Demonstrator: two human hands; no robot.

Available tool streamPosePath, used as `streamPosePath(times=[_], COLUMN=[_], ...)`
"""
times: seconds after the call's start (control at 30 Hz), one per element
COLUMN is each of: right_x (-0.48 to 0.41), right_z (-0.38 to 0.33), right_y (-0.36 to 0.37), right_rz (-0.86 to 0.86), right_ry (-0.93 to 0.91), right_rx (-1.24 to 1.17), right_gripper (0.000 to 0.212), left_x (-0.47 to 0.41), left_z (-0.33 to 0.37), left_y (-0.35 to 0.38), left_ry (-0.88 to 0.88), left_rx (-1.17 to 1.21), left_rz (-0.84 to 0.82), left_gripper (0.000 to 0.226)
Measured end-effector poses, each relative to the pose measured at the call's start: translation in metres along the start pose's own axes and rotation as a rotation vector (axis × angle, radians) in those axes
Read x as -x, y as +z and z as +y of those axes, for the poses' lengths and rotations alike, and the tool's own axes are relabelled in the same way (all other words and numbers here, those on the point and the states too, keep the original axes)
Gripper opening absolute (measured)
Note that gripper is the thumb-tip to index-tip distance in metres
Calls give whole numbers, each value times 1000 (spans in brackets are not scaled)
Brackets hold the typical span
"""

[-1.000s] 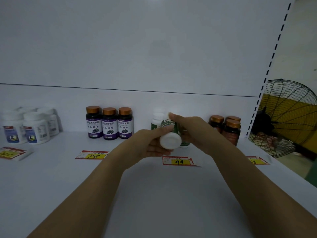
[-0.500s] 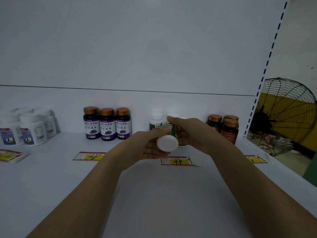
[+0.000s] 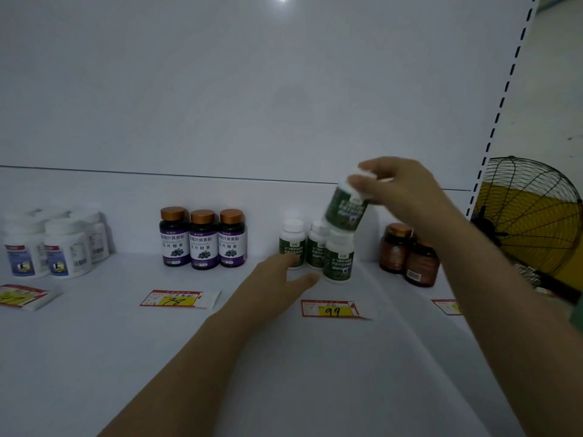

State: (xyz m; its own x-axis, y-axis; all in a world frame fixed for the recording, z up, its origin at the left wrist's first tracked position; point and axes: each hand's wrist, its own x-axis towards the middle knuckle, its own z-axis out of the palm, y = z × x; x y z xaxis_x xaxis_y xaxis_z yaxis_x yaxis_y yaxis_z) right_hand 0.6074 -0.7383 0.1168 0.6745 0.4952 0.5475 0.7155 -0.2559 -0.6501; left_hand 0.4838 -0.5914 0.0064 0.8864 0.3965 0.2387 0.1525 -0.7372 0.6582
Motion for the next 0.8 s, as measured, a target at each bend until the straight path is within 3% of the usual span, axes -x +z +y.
streamPosePath(times=[0.13, 0.3, 0.53, 0.8], right_x=[-35, -44, -36, -24], right_z=[9, 33, 66, 78], right_y=[-7, 20, 49, 59], right_rz=[30, -42, -116, -124], right_ry=[9, 113, 230, 307], right_rx=[140, 291, 169, 124], right_gripper=[42, 43, 32, 36], left_x=[-5, -7, -9, -9], left_z=[-16, -28, -32, -31], left_y=[8, 13, 15, 15], left_ry=[-128, -118, -104, -112], left_rx=[-311, -540, -594, -612], left_rz=[-78, -174, -176, -193], left_gripper=[60, 58, 58, 58])
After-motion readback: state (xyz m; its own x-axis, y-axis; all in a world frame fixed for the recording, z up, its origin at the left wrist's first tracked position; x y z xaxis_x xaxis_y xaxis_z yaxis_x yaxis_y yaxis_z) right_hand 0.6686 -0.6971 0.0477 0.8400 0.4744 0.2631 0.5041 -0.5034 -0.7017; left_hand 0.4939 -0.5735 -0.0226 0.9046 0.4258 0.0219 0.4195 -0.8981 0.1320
